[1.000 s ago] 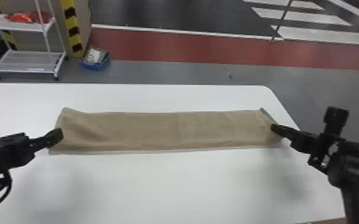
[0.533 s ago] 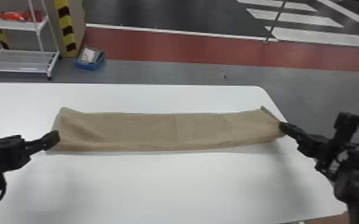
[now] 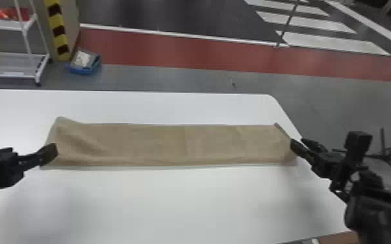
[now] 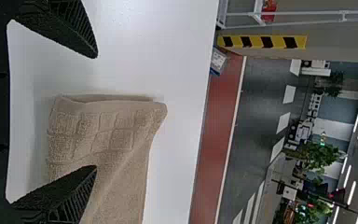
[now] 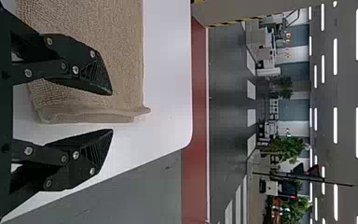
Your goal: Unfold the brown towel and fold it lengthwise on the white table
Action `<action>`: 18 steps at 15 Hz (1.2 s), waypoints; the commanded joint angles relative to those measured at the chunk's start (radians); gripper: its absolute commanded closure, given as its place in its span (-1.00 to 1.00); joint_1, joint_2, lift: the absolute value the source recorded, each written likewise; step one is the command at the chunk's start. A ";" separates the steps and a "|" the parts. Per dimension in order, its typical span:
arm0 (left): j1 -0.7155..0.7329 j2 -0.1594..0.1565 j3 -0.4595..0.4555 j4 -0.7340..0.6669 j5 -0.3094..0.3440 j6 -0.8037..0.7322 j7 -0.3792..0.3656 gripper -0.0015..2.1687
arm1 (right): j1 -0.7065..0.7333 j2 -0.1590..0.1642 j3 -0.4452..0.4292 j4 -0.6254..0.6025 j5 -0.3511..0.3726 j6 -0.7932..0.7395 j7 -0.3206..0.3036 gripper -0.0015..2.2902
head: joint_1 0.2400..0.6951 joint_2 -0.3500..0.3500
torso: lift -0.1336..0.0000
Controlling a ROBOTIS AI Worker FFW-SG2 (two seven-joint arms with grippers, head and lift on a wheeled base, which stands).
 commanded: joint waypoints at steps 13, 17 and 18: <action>0.316 -0.006 -0.096 -0.178 -0.003 -0.570 0.155 -0.97 | 0.299 0.137 -0.018 -0.611 -0.209 0.180 0.028 -0.95 | 1.00 -0.65 | -0.84; 0.419 -0.006 -0.107 -0.198 -0.012 -0.687 0.172 -0.97 | 0.388 0.202 0.037 -0.702 -0.214 0.156 0.025 -0.94 | 1.00 -0.51 | -0.84; 0.446 -0.006 -0.105 -0.204 -0.012 -0.730 0.177 -0.97 | 0.412 0.223 0.053 -0.719 -0.214 0.153 0.013 -0.94 | 1.00 -0.48 | -0.84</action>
